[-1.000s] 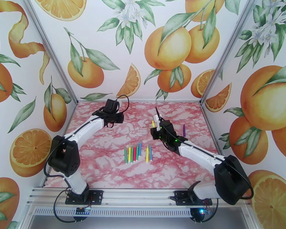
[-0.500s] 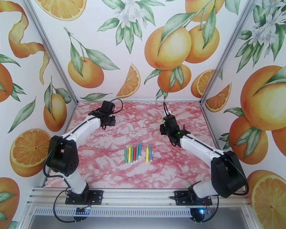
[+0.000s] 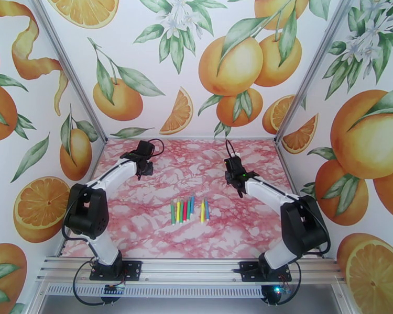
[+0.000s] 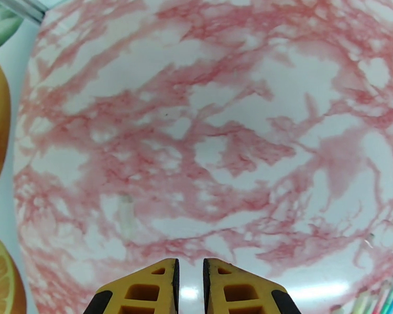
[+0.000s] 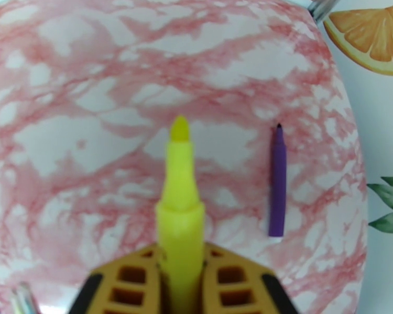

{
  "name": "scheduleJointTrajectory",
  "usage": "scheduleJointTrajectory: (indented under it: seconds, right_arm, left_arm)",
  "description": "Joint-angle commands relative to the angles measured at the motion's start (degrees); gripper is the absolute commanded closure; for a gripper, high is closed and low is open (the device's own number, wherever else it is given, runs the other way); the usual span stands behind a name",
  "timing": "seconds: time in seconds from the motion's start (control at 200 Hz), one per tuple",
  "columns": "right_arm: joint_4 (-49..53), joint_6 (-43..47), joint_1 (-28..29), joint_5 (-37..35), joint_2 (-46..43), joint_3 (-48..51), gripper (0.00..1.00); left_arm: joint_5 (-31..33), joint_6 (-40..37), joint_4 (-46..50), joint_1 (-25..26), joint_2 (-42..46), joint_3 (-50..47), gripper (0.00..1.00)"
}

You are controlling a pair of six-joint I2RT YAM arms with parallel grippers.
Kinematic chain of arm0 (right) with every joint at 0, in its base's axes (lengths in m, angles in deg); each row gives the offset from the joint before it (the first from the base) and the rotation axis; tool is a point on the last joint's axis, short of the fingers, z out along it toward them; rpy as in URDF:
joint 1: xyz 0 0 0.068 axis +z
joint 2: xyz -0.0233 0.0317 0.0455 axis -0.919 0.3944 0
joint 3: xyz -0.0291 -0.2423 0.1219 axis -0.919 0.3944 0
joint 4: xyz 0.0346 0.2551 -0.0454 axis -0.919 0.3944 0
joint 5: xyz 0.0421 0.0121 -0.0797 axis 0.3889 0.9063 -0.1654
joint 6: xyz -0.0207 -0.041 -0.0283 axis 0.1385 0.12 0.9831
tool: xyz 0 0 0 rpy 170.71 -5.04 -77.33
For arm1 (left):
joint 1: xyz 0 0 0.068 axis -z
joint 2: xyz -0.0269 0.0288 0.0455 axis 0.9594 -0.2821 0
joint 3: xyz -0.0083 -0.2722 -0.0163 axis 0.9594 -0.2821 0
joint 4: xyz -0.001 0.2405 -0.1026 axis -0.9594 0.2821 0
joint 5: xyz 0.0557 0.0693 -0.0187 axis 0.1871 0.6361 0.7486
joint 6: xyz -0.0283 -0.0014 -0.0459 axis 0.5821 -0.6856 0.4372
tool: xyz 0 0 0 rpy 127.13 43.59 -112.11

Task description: Open the pen caps

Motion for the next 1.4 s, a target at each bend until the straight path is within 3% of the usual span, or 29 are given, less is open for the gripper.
scheduleJointTrajectory:
  seconds: [0.0, 0.991, 1.396]
  right_arm:
    - [1.94, 0.33, -1.33, -1.83, 2.09, -2.10, 1.00]
    - [7.36, 1.06, -9.77, -0.63, 13.79, -9.55, 1.00]
    - [8.45, 0.39, -11.31, -1.49, 16.08, -10.81, 0.94]
  left_arm:
    - [2.04, -0.69, 1.21, -0.92, -1.51, -0.81, 0.99]
    - [0.24, -1.34, 0.33, -4.70, -7.40, -2.92, 0.94]
    - [-0.39, -1.28, 0.42, -5.07, -9.29, -2.31, 0.90]
